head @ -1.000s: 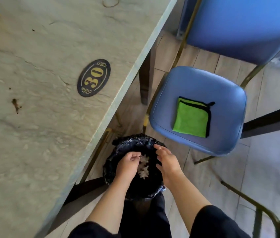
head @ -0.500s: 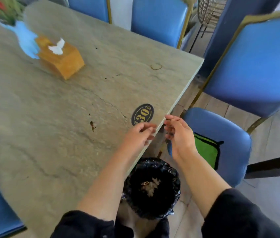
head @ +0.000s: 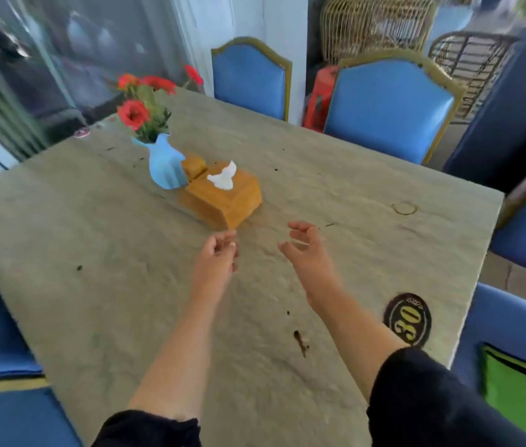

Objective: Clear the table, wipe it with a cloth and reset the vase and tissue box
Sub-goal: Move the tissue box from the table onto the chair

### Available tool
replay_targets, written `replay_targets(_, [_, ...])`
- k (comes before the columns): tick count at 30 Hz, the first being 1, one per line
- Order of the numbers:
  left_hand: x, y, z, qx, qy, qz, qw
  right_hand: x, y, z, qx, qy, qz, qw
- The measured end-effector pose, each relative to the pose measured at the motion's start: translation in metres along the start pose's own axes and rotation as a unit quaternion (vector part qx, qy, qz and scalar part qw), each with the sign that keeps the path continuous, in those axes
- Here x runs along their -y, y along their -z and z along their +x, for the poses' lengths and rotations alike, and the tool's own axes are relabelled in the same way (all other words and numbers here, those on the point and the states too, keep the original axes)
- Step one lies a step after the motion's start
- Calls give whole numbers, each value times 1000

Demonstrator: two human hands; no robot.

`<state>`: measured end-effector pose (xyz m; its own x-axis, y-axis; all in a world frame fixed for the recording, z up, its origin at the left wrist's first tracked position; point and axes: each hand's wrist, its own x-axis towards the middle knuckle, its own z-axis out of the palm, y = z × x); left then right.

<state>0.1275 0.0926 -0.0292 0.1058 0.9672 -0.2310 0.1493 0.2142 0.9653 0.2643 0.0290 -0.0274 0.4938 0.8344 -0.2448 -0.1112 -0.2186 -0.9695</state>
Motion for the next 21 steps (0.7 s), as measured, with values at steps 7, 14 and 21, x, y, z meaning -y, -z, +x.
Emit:
replay_targets(7, [-2, 53, 118, -75, -35, 56, 995, -4, -91, 99, 46, 88, -224, 969])
replay_targets(14, [1, 72, 179, 8, 14, 32, 999, -3, -128, 145, 43, 68, -317, 945])
replay_targets(21, [-2, 67, 188, 67, 39, -4, 997, 6, -128, 141, -10, 113, -273, 955])
